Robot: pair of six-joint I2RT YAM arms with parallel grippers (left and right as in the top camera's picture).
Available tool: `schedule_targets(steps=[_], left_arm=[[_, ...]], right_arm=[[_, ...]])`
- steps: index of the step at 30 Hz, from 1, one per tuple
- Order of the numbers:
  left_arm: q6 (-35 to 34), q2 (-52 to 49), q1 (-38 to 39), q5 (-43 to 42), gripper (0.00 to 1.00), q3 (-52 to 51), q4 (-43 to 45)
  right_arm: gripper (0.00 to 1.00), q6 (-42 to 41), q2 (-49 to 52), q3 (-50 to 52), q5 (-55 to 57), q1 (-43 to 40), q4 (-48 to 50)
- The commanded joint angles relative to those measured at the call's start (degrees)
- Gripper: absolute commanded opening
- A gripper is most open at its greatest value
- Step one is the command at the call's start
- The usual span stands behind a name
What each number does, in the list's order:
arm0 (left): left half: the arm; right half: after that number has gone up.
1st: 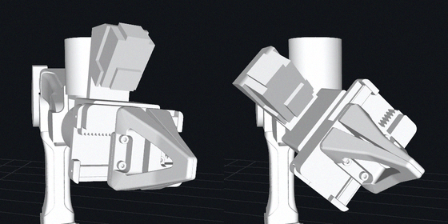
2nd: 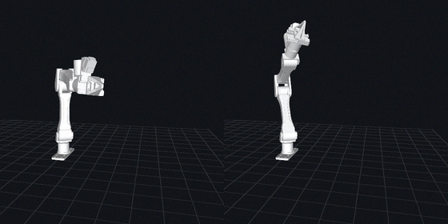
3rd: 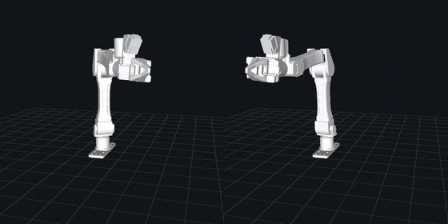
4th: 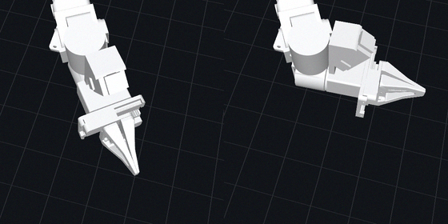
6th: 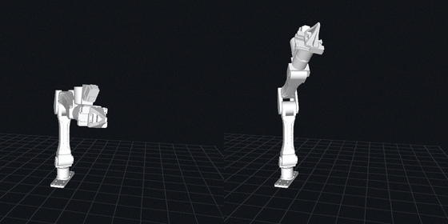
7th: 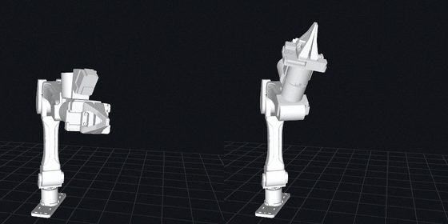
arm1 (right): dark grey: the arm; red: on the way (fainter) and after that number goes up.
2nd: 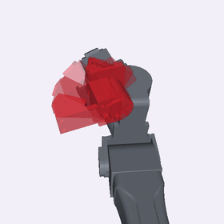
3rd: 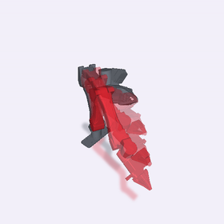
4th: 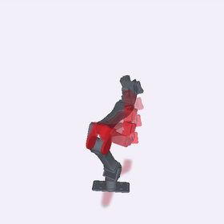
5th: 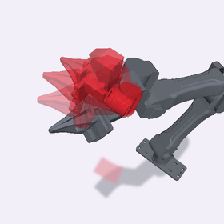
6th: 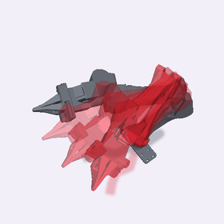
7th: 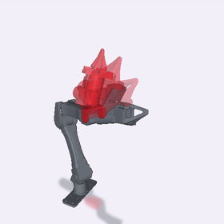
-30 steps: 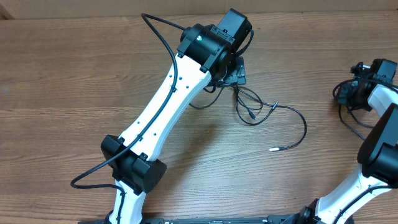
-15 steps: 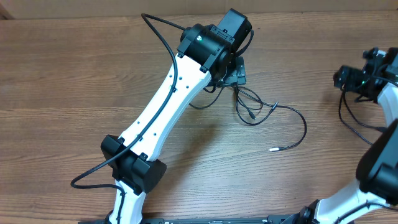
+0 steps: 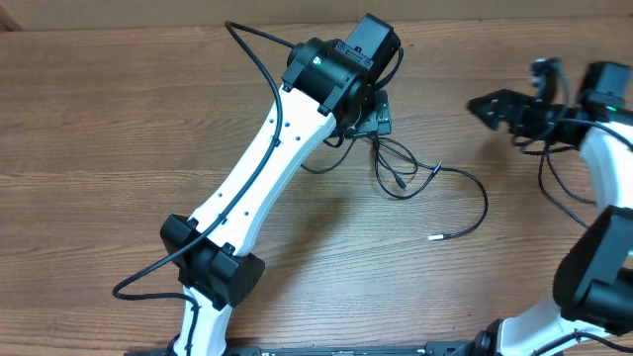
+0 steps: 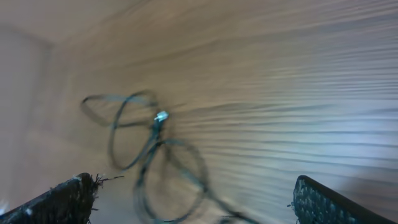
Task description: Untangle cables
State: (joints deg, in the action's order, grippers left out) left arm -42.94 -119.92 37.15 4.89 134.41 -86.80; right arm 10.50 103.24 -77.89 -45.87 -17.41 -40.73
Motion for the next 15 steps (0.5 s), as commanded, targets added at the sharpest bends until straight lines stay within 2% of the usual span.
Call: schedule_targets(steps=[1,6,15], left_arm=[[0.07,-0.74,0.33,-0.04,1.00,0.31,0.07],[0.07,-0.74,0.33,-0.04,1.00,0.31,0.07],[0.07,-0.74,0.33,-0.04,1.00,0.31,0.09]], right_arm=[[1.00,0.02,-0.48,-0.79,-2.16,4.35,-0.70],[1.00,-0.02,-0.48,0.44,0.20,10.27,-1.03],[1.00,-0.02,-0.35,1.11,13.73,19.76,-5.42]])
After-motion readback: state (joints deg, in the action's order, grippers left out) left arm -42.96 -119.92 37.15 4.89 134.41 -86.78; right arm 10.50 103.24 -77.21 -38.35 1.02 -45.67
